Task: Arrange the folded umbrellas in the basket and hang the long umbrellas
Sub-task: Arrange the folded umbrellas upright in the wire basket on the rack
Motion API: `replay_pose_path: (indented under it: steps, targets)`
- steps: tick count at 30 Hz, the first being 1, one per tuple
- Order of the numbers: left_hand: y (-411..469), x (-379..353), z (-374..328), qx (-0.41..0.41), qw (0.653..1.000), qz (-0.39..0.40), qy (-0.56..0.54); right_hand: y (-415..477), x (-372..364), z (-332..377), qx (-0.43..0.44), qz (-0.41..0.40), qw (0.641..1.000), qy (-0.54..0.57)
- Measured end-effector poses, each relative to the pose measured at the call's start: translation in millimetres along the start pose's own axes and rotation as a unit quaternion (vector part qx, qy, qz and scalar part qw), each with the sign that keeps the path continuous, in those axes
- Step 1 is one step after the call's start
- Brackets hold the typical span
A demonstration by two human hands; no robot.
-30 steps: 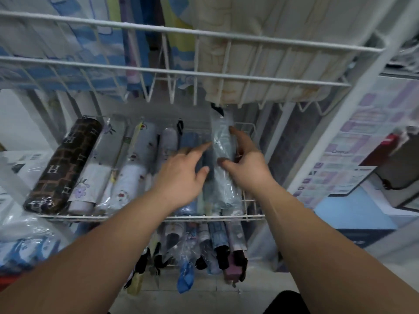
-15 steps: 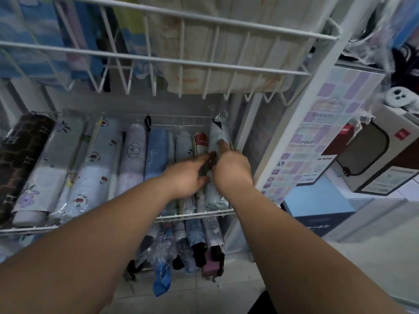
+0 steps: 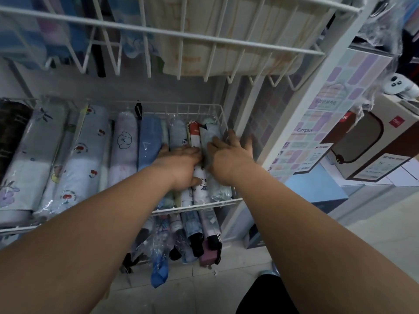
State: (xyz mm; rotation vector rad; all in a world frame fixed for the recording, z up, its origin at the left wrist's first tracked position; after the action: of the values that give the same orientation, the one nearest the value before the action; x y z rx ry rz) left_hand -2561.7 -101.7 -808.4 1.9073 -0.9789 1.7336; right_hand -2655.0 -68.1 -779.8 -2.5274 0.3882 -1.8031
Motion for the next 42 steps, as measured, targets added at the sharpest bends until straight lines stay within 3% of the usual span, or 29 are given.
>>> replay_pose_path:
  steps: [12, 17, 23, 29, 32, 35, 38, 40, 42]
  targets:
    - [-3.8, -4.1, 13.9, -0.017, 1.000, -0.001, -0.011, 2.1, -22.7, 11.8, -0.020, -0.010, 0.999, -0.049]
    - [-2.3, -3.5, 14.7, -0.021, 0.999, -0.017, -0.020, 3.2, -20.2, 10.8, -0.015, -0.005, 1.000, 0.006]
    - [-3.1, -5.2, 14.0, -0.021, 0.999, -0.025, -0.034, -1.8, -19.1, 8.3, 0.004, 0.084, 0.994, 0.063]
    - [-6.6, -2.1, 8.9, -0.024, 0.999, -0.022, -0.015, 0.6, -23.2, 7.8, 0.005, 0.095, 0.995, 0.031]
    - [-16.9, 7.4, 4.1, -0.028, 0.998, -0.060, 0.012, -0.2, -23.7, 9.0, 0.009, 0.090, 0.995, 0.040]
    - [-43.4, 28.3, 17.2, 0.000, 0.988, -0.154, -0.011, -1.3, -17.0, 8.9, 0.003, 0.056, 0.996, 0.062]
    - [-80.0, 48.2, 46.2, 0.051, 0.972, -0.231, -0.007, -4.5, 5.7, 13.8, -0.024, -0.055, 0.992, 0.112]
    - [-104.3, 59.0, 67.6, 0.099, 0.963, -0.251, 0.006, -8.6, 31.6, 33.0, -0.003, -0.150, 0.970, 0.192]
    - [-129.1, 69.4, 87.3, 0.145, 0.954, -0.262, 0.007, -14.2, 58.3, 65.4, 0.054, -0.196, 0.936, 0.286]
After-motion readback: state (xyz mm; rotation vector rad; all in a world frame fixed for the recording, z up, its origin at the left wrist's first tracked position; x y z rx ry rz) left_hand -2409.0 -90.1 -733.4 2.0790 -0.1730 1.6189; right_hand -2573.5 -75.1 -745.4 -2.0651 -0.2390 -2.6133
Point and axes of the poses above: each hand's wrist, its own y-axis towards the middle knuckle, its own x-axis out of the back of the hand, z = x × y, the point moved 9 cm from there along y, towards the middle knuckle, and after that the axes turned 7 degrees about -y, right-handed, at the moved point
